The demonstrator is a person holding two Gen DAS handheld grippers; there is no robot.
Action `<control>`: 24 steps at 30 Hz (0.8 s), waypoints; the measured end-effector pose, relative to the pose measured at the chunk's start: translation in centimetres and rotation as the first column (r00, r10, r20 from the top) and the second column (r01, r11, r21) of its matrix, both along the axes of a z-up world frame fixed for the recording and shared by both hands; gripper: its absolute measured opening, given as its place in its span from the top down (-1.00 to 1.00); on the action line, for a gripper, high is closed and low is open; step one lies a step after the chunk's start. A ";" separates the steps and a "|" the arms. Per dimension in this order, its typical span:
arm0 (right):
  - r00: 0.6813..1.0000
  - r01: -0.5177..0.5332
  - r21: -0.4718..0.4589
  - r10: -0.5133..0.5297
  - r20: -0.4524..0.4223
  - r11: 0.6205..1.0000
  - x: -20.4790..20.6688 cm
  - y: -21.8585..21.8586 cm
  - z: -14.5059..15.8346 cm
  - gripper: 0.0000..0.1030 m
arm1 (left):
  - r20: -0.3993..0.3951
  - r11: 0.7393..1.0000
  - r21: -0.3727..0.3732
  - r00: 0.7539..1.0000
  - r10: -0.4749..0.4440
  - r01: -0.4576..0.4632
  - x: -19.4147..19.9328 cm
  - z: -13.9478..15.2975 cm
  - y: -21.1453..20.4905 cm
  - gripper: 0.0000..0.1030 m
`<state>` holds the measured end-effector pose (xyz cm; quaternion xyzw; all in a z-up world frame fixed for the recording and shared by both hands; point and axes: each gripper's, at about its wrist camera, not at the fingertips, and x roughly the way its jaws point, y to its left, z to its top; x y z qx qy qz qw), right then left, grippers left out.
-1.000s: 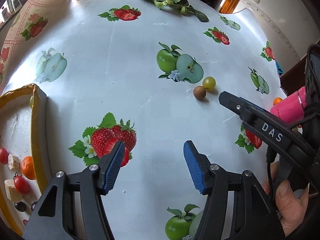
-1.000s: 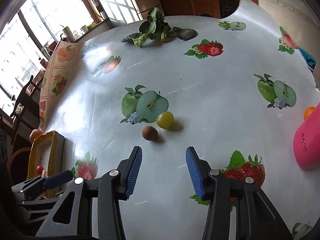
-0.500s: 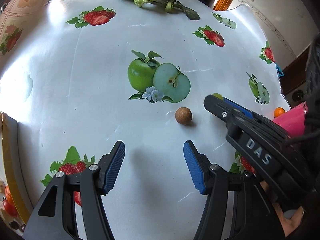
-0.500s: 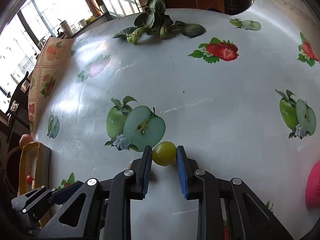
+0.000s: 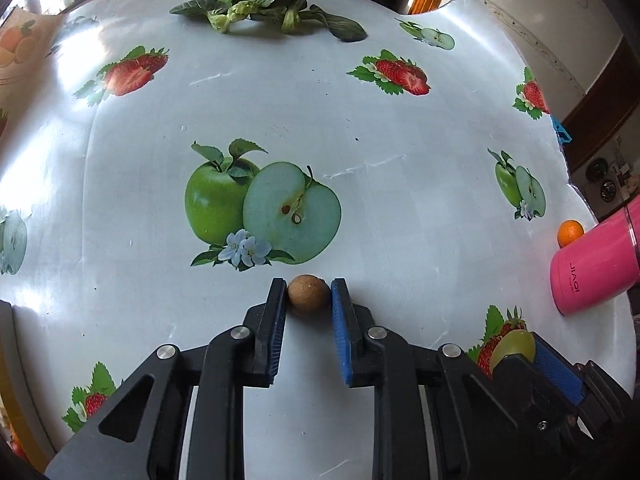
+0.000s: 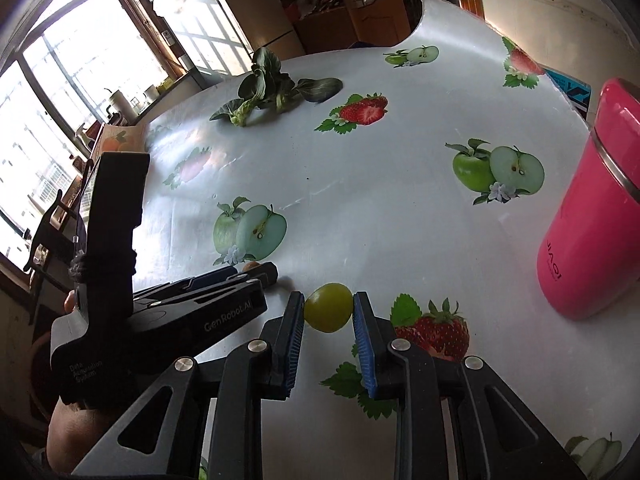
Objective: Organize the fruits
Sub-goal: 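Carry the brown nut and green grape over the tray with both tools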
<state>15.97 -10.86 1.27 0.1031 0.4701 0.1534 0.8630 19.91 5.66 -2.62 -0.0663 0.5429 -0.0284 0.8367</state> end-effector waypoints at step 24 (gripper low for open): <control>0.996 -0.092 0.008 0.092 0.019 0.996 -6.5 4.6 2.5 0.51 | 0.008 0.985 0.010 0.985 0.170 -0.170 -13.5 4.6 8.0 0.62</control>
